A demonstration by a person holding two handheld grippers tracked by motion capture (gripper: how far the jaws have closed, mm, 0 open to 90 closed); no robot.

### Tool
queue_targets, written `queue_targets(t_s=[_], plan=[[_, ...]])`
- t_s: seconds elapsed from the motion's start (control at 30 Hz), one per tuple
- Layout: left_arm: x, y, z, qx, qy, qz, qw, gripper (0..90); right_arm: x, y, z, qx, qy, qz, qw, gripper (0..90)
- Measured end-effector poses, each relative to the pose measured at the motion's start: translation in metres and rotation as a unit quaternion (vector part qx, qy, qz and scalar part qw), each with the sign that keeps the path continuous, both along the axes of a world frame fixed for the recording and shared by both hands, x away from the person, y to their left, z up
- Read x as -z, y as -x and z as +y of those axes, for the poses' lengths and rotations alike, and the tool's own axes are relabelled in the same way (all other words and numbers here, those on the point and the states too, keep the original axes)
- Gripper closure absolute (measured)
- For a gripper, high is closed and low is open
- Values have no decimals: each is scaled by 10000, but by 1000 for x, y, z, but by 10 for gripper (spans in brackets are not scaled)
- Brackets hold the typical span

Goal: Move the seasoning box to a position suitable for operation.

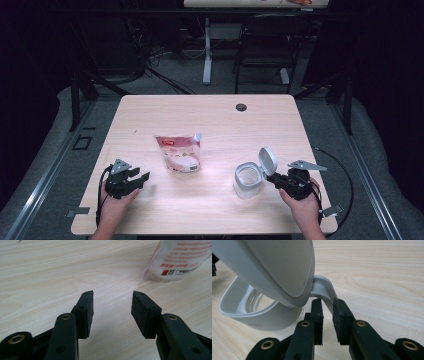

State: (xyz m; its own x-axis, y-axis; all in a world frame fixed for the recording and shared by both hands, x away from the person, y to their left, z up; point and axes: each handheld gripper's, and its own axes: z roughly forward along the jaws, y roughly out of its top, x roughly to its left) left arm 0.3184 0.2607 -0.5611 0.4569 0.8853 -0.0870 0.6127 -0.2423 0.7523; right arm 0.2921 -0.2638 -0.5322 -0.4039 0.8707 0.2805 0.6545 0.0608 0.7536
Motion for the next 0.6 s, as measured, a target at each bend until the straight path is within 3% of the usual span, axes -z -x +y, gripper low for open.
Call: queue_targets(t_s=[0.6], plan=[[0, 0, 0, -13, -2, -5, 10000, 529, 1, -18, 3, 69, -76, 21, 9999, 785]])
